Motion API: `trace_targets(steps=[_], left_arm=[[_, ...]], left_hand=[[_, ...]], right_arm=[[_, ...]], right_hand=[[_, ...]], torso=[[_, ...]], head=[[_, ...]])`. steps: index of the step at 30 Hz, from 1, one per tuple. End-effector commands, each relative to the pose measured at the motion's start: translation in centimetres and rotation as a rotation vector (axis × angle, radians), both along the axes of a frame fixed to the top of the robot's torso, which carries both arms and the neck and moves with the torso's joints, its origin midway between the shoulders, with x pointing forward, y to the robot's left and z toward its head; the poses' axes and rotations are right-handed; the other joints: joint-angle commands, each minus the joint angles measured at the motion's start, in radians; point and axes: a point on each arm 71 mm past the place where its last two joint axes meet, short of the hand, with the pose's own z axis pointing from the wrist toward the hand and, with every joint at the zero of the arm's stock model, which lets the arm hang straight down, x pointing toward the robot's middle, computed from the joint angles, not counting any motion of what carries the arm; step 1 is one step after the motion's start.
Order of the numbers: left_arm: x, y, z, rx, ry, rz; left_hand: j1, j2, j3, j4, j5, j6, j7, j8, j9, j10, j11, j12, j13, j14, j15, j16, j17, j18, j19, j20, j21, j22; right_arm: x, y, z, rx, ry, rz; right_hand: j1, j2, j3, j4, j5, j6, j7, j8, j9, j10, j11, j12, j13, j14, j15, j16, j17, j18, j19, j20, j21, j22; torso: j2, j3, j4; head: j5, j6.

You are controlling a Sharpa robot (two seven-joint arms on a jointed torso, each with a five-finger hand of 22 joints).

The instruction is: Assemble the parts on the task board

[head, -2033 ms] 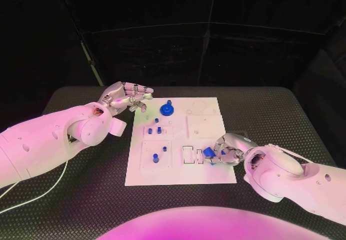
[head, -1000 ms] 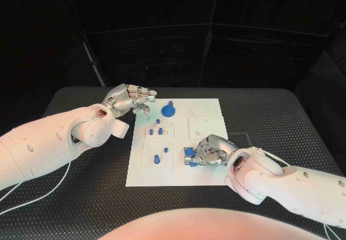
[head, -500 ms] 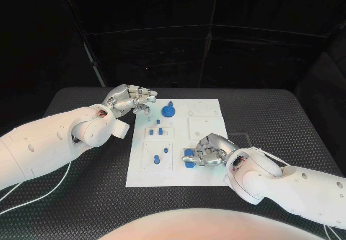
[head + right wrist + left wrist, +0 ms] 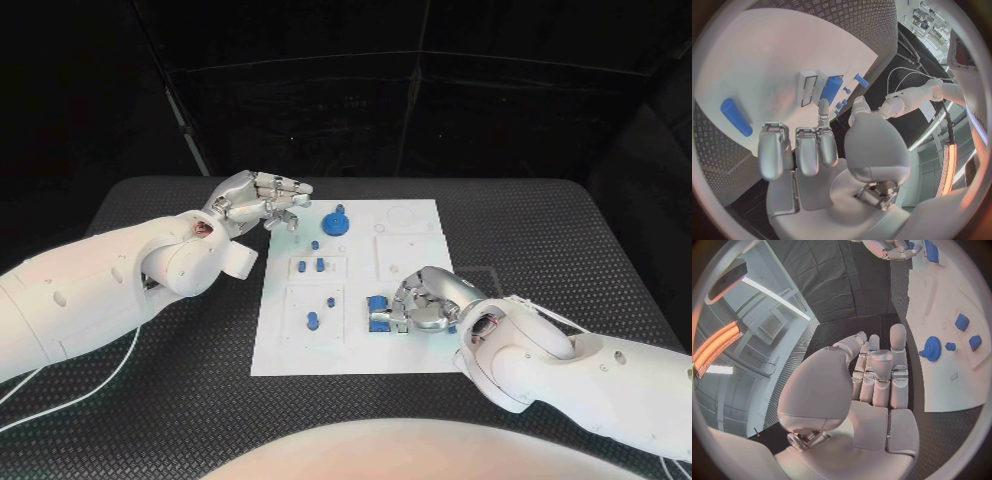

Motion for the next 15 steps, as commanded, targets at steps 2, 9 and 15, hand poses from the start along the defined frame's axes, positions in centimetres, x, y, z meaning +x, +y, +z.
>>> trace_targets(steps=[2,9,15], left_arm=[[-0.03,-0.02,0.08,-0.008,0.001,-0.008],[-0.05,-0.04,0.06,-0.008,0.002,-0.01],[-0.07,-0.06,0.06,-0.008,0.003,-0.011]], left_hand=[[-0.004,0.004,-0.004,0.0,0.003,-0.007,0.001,-0.001,-0.001,-0.01,0.001,0.002,0.001,-0.006,0.0,-0.004,-0.001,0.019,-0.003,0.006,-0.003,-0.001],[-0.005,0.007,-0.006,0.002,0.004,-0.008,0.0,-0.001,-0.001,-0.013,0.0,0.005,0.002,-0.006,0.0,-0.003,-0.001,0.02,-0.002,0.007,-0.005,-0.003],[-0.005,0.007,-0.006,0.002,0.004,-0.008,0.0,-0.001,-0.001,-0.013,0.0,0.005,0.002,-0.006,0.0,-0.003,-0.001,0.02,-0.002,0.007,-0.005,-0.003]], right_arm=[[-0.1,0.01,0.51,-0.002,-0.046,0.024],[-0.27,0.29,0.51,-0.01,-0.04,0.066],[-0.07,0.02,0.31,-0.021,-0.04,0.06]], right_hand=[[0.047,0.009,0.008,-0.005,0.011,0.003,-0.002,0.002,0.014,0.053,-0.007,-0.004,0.18,0.085,-0.008,0.0,0.165,-0.012,0.026,-0.009,0.003,0.049],[0.116,0.023,0.009,-0.032,0.012,-0.001,-0.001,-0.002,0.033,0.054,-0.006,-0.003,0.182,0.085,-0.008,0.0,0.166,-0.012,0.027,-0.009,0.004,0.052],[0.174,0.054,0.022,-0.073,0.013,-0.001,0.001,-0.005,0.047,0.053,-0.005,-0.005,0.182,0.085,-0.007,0.0,0.165,-0.012,0.028,-0.009,0.004,0.054]], torso=[[0.001,-0.0005,0.0007],[0.001,-0.0004,0.0011],[0.002,-0.0015,0.0038]], head=[[-0.001,-0.001],[-0.003,-0.003],[-0.003,-0.004]])
